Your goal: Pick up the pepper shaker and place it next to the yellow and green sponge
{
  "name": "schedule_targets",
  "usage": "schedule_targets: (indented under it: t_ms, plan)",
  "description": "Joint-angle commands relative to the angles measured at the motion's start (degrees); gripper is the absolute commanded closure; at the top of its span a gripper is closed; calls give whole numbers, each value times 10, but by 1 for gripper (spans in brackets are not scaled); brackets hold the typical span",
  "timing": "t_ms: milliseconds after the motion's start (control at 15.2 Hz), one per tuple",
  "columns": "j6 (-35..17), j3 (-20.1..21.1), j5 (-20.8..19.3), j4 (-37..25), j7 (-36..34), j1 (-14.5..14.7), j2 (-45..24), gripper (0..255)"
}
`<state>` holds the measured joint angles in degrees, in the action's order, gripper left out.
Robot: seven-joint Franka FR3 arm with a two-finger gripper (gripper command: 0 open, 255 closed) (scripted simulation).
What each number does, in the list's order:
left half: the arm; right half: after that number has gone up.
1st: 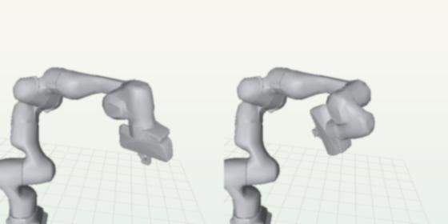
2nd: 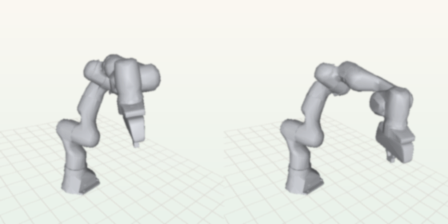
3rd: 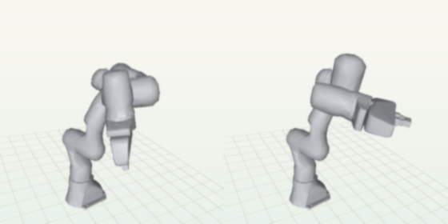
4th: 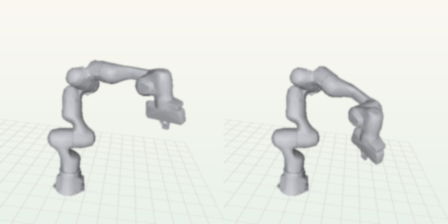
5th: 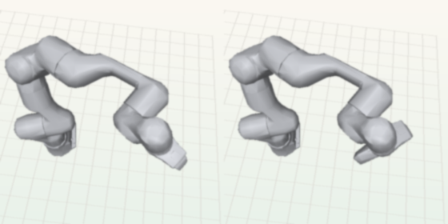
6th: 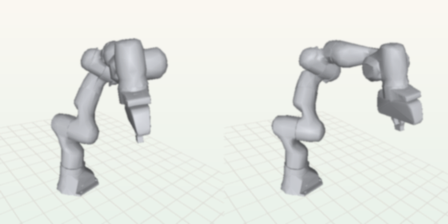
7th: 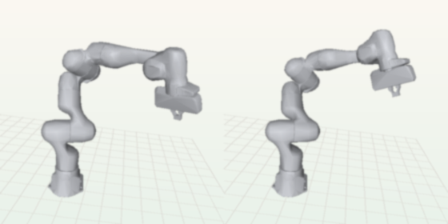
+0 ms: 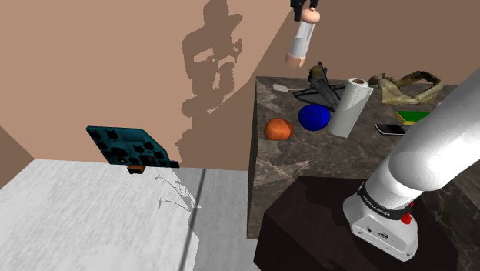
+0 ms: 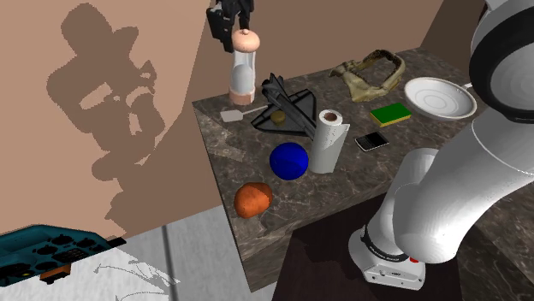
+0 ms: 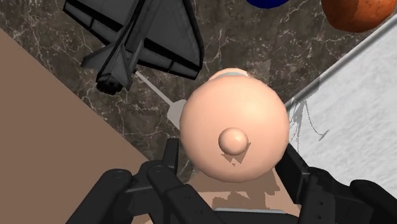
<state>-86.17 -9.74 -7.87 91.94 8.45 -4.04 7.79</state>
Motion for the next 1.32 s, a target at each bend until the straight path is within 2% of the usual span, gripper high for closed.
schedule_targets:
  t_ms: [0, 726, 1254]
  plan:
    - [16, 0, 1, -22, 1, 0, -6, 255]
    - [111, -2, 7, -166, 17, -1, -55, 255]
    - [96, -20, -26, 6, 56, -20, 111, 255]
